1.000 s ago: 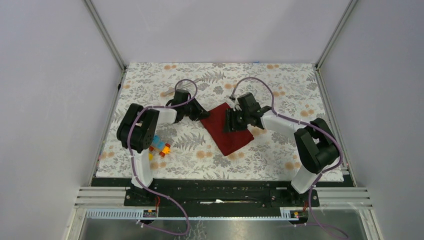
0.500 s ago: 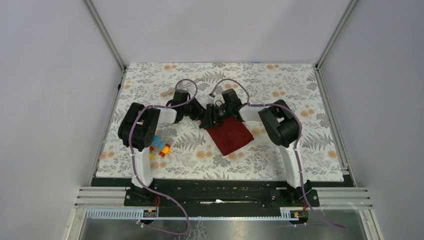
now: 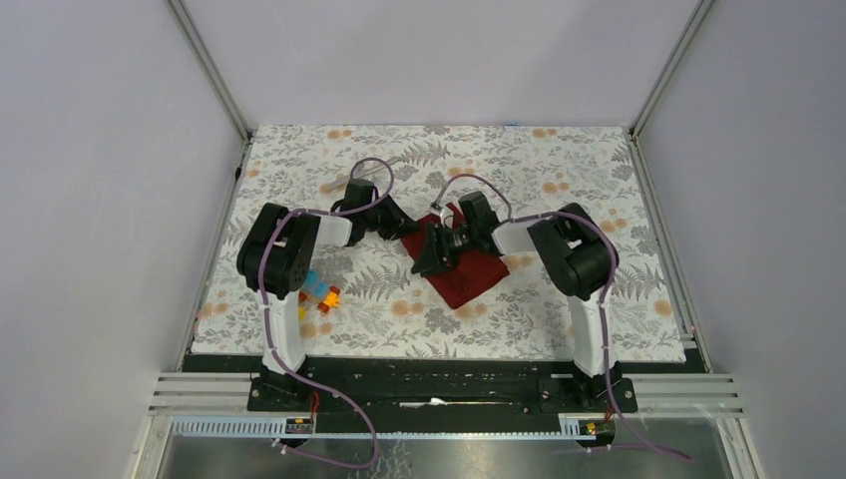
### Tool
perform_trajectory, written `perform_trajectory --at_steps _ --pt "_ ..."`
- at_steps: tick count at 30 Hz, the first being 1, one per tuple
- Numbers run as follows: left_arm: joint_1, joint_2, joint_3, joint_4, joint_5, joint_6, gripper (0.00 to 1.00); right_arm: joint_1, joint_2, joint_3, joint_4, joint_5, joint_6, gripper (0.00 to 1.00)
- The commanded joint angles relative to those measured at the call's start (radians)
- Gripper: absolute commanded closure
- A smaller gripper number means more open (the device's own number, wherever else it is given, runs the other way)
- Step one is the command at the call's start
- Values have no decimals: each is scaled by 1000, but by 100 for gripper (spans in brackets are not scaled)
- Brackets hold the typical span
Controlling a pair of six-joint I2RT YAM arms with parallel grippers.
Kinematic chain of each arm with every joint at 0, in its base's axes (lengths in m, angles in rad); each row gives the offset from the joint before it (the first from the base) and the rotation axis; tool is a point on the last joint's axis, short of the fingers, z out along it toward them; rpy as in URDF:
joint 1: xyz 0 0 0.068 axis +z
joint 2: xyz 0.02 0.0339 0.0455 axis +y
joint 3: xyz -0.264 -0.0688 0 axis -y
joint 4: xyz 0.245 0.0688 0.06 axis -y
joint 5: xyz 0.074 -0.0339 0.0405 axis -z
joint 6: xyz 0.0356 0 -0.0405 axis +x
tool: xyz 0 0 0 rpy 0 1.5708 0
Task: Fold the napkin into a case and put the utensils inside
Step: Smooth out the 2/3-rectangle-folded napkin at the center of the board, then move the right arm to the center of the board with the 2/3-rectangle-folded napkin.
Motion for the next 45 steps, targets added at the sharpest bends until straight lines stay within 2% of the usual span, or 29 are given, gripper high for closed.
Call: perform_trajectory --at_steps 1,5,14,17,20,24,26,29,33,37,40,45 --pt "12 47 -6 -9 -40 30 78 -6 -123 -164 -82 -3 -53 37" --pt "12 52 5 -23 -46 43 78 -14 -216 -284 -116 23 -73 37" --pt "14 65 32 -52 -42 65 78 -86 -382 -582 -46 48 13 38" --pt "13 56 46 -68 -26 74 78 -87 -521 -644 -100 74 11 37" --pt "12 29 69 -106 -6 84 77 -87 -691 -625 -264 163 -56 33" --pt "9 -48 97 -151 28 86 64 -164 -790 -559 -377 260 -72 30" --pt "2 -94 125 -190 41 93 57 -223 -781 -495 -424 323 -76 34" --pt "-8 -167 177 -279 63 118 47 -316 -742 -396 -454 452 -82 34" --pt "-22 -267 191 -381 74 164 36 -393 -596 -263 -478 469 -127 29" --pt "-41 -370 105 -414 72 185 31 -406 -443 -170 -499 433 -189 29" --pt "-78 -426 17 -441 43 212 30 -410 -381 -165 -447 401 -186 33" --pt "-146 -535 -130 -441 -8 213 29 -409 -342 -201 -441 440 -213 43"
